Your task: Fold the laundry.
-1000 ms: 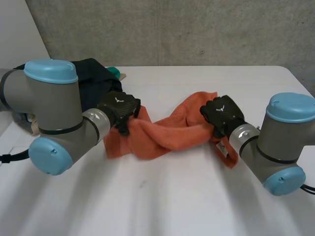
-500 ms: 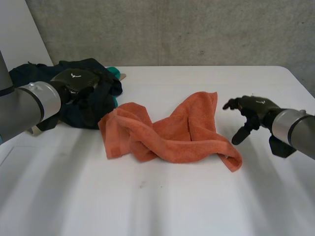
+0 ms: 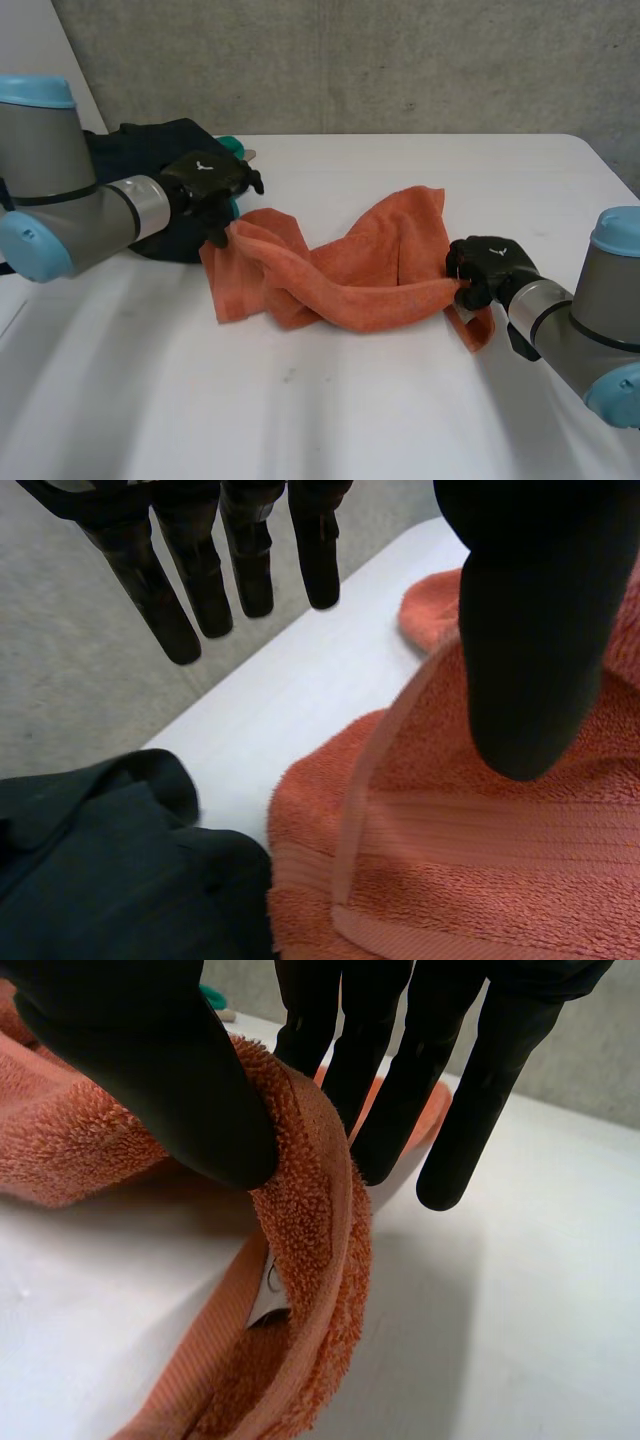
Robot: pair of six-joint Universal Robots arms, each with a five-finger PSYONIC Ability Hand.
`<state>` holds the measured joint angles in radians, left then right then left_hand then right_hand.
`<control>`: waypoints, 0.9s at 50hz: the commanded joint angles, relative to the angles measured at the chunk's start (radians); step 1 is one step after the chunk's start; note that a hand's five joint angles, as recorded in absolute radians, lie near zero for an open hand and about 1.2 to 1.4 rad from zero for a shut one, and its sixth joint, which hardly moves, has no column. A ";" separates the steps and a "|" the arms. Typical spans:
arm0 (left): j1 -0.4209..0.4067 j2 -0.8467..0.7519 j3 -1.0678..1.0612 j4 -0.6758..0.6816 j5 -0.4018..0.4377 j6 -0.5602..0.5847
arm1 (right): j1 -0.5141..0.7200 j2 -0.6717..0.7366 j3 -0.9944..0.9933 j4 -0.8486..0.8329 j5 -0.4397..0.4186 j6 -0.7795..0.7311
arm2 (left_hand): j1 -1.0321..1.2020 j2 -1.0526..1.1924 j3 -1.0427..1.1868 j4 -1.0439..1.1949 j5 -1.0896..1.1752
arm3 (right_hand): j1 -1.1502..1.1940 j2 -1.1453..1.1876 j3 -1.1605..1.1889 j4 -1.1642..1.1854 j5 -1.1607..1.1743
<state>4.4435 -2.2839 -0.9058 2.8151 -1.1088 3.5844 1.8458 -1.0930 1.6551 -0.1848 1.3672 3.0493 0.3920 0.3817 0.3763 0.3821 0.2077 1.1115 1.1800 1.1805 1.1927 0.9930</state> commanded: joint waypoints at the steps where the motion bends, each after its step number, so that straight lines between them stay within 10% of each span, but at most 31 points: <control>1: -0.019 -0.089 0.093 -0.071 0.018 0.016 | 0.004 -0.128 0.038 -0.024 -0.007 -0.038 | 0.168 0.178 0.183 0.178 0.177 | 0.285 0.216 0.216 0.204 0.229; 9: -0.041 -0.135 0.127 -0.097 0.006 0.043 | -0.040 -0.314 0.037 -0.016 -0.019 -0.096 | 1.003 1.013 1.018 1.013 1.012 | 0.285 0.216 0.216 0.204 0.229; 15: -0.009 -0.034 0.120 -0.132 -0.104 0.059 | -0.128 -0.364 -0.029 0.011 -0.014 -0.236 | 1.004 1.015 1.020 1.014 1.014 | 0.285 0.216 0.216 0.204 0.229; 29: 0.092 0.578 -0.156 -0.137 -0.055 0.005 | -0.191 -0.501 -0.270 0.383 0.073 -0.628 | 1.004 1.015 1.020 1.014 1.014 | 0.285 0.216 0.216 0.204 0.229; 45: 0.004 0.192 0.075 -0.217 -0.173 0.258 | -0.168 -0.150 -0.549 0.579 0.010 -0.715 | 1.004 1.015 1.020 1.014 1.014 | 0.285 0.216 0.216 0.204 0.229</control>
<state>4.5190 -1.8658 -1.0052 2.5988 -1.2092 3.7707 1.6312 -1.4214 1.2329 0.4330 1.3477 2.3061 1.1686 1.1934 1.1879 1.1977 0.9901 1.1115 1.1800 1.1894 1.1973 0.9932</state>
